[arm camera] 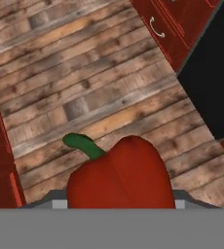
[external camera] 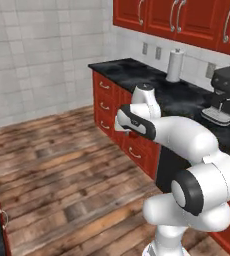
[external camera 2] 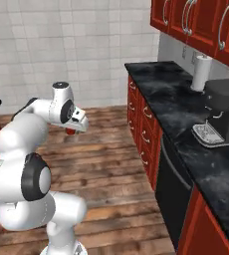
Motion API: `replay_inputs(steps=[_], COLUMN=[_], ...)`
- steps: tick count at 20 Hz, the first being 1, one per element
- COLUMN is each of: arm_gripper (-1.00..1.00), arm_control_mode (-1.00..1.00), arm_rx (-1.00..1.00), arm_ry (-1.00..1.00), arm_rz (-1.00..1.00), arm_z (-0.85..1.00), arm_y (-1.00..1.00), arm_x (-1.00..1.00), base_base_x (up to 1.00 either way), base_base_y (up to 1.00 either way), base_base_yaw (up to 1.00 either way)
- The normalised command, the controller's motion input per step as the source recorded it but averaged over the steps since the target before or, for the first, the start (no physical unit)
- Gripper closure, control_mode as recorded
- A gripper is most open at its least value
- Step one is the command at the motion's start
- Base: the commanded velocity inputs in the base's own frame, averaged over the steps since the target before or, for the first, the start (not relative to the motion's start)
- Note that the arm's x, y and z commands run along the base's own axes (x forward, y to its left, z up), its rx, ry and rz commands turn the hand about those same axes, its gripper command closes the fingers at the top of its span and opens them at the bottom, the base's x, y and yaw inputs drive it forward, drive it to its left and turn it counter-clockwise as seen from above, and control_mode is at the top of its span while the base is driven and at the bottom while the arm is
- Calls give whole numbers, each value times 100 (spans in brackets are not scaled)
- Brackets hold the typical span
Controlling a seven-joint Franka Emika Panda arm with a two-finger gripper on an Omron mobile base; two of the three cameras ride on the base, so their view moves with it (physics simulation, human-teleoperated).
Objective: Turn on the sink faucet. Then move the bell pepper from the counter to the sink. Turn off the sink. Move the vegetable from the sink to the pot next to the stove. Finally move the pot to the front right burner.
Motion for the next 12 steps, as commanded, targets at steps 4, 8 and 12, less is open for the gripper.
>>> replay_inputs(steps=[4,8,12], arm_gripper=[100,100,100], arm_control_mode=[100,100,100], arm_rx=[0,0,0], arm_ry=[0,0,0], arm_rz=[0,0,0], arm_z=[0,0,0], arm_y=[0,0,0], arm_x=[0,0,0], base_base_x=[-41,-28,-19], base_base_y=[-7,-21,-36], base_base_yaw=[-60,-61,-59])
